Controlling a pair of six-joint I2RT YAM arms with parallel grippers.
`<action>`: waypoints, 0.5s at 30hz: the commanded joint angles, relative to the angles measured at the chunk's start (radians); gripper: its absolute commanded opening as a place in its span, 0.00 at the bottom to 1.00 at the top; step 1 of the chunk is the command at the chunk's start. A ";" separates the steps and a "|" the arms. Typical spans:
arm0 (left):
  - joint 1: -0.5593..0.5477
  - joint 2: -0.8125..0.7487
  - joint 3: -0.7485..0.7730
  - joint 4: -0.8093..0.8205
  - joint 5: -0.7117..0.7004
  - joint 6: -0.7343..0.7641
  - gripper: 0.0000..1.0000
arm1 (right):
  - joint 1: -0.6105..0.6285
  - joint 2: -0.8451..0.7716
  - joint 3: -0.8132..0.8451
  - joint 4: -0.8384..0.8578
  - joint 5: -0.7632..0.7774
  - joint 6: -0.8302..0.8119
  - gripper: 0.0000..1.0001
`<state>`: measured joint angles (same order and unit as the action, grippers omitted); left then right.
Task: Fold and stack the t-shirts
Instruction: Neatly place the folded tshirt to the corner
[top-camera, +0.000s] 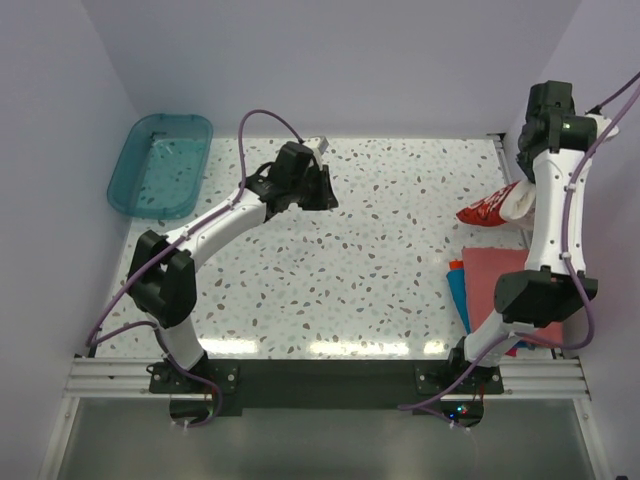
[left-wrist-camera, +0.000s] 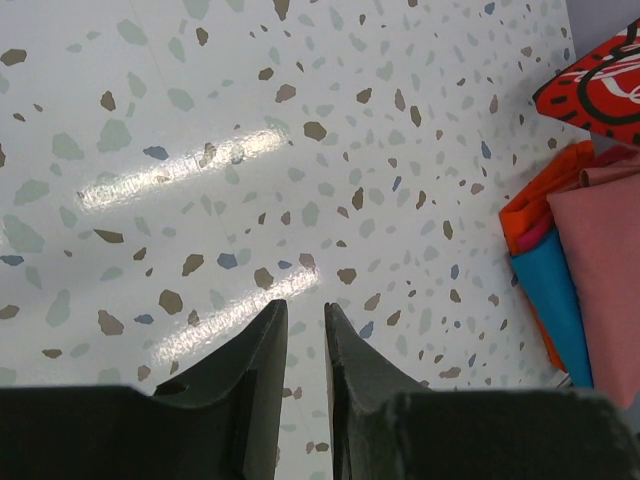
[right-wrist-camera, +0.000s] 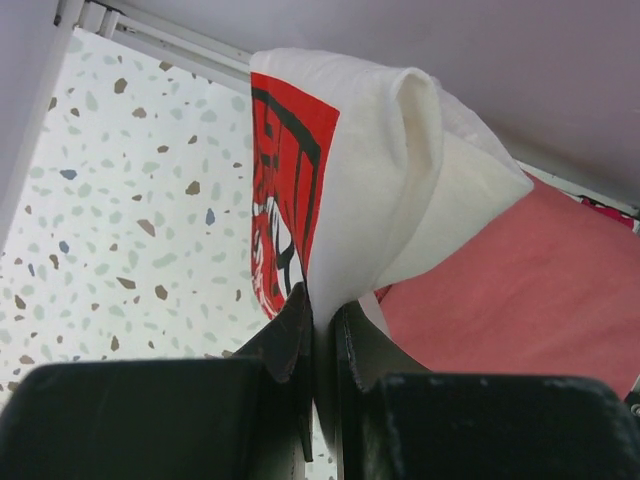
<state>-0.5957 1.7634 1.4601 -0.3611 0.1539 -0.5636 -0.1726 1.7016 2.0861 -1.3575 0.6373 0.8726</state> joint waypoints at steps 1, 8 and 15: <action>0.005 -0.039 0.019 0.010 0.021 0.016 0.27 | -0.016 -0.091 0.043 -0.229 0.027 -0.017 0.00; 0.002 -0.051 0.000 0.011 0.036 0.007 0.27 | -0.022 -0.276 -0.127 -0.230 -0.005 -0.011 0.00; -0.018 -0.087 -0.055 0.025 0.052 0.001 0.27 | -0.021 -0.635 -0.507 -0.218 -0.085 -0.014 0.34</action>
<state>-0.6014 1.7397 1.4265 -0.3603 0.1791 -0.5644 -0.1909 1.2121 1.6955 -1.3472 0.5922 0.8707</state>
